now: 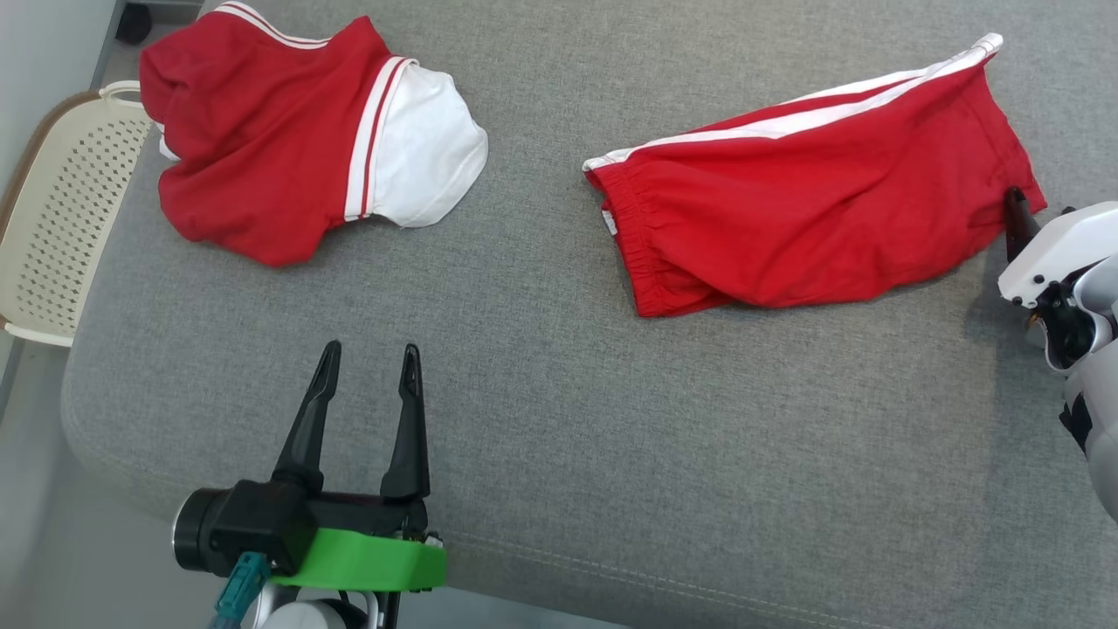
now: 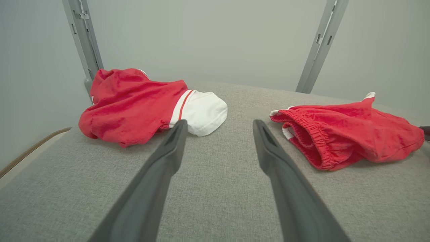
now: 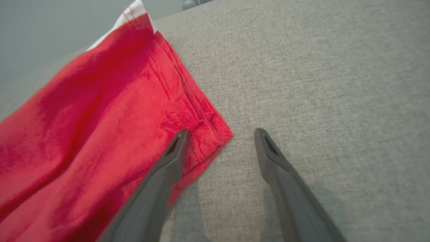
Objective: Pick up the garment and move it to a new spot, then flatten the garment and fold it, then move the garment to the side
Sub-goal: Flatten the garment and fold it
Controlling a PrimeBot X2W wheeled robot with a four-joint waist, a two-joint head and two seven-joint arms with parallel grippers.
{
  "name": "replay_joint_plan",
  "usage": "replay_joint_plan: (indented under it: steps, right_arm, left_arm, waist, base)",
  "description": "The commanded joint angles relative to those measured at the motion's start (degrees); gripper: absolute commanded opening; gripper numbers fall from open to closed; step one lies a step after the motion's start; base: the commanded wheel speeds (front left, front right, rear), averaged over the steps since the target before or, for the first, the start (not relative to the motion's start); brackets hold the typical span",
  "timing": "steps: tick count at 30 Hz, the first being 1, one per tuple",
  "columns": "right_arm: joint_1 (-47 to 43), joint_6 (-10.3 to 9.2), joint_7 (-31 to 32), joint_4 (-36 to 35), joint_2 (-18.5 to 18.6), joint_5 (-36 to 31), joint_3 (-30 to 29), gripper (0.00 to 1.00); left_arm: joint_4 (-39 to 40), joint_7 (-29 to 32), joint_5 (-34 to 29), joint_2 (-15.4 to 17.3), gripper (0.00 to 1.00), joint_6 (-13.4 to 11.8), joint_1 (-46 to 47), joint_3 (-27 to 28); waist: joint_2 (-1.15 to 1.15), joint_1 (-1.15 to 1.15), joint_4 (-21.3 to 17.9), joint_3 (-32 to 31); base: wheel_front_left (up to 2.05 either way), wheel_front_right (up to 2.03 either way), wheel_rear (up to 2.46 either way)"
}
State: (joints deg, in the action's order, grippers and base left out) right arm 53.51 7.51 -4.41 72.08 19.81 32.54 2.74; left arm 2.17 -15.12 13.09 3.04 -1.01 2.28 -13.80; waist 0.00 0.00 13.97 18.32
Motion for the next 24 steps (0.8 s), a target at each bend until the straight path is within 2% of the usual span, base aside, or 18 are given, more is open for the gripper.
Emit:
replay_joint_plan:
  steps: [1,2,3,4,5,6,17,24]
  right_arm:
    - [0.5,-0.04,1.0,0.7,-0.1,-0.4,0.1,1.0]
    - [0.3,-0.04,1.4,1.0,-0.3,-0.6,0.2,0.8]
    - [0.1,-0.03,1.6,1.2,-0.4,-0.8,0.2,0.48]
    - [0.1,-0.03,1.7,1.3,-0.5,-1.0,0.2,0.32]
    - [0.0,-0.03,2.0,1.5,-0.4,-1.1,0.3,0.12]
    - [-0.2,-0.03,2.0,1.6,-0.5,-1.4,0.4,0.0]
    - [-2.7,-0.07,-0.7,1.7,-0.8,-2.9,1.2,0.0]
    - [-7.3,-0.07,-2.9,1.7,-2.9,-2.0,1.2,0.0]
  left_arm:
    - [-0.1,0.0,0.0,-0.1,1.0,0.4,0.5,-0.1]
    - [-0.3,0.0,0.2,-0.1,1.0,0.4,0.5,-0.2]
    - [-0.4,0.0,0.3,-0.1,1.0,0.4,0.7,-0.2]
    - [-0.4,-0.1,0.6,-0.1,1.0,0.2,0.9,-0.2]
    - [-0.6,0.0,0.8,-0.1,1.0,0.2,1.0,-0.4]
    - [-0.7,0.0,1.0,-0.1,1.0,0.1,1.1,-0.4]
    - [-3.1,0.0,2.1,-0.1,1.0,-0.5,0.1,-1.3]
    - [-5.0,-0.1,2.3,-0.1,1.0,-0.6,-1.8,-1.8]
  waist:
    - [0.0,0.0,0.5,0.9]
    - [0.0,0.0,0.5,1.1]
    - [0.0,0.0,0.5,1.1]
    - [0.0,0.0,0.5,1.2]
    - [0.0,0.0,0.5,1.2]
    - [0.0,0.0,0.4,1.1]
    - [0.0,0.0,-1.2,-2.6]
    - [0.0,0.0,-2.5,-7.5]
  base:
    - [0.0,0.0,0.0]
    - [0.0,0.0,0.0]
    - [0.0,0.0,0.0]
    - [0.0,0.0,0.0]
    - [0.0,0.0,0.0]
    - [0.0,0.0,0.0]
    - [0.0,0.0,0.0]
    - [0.0,0.0,0.0]
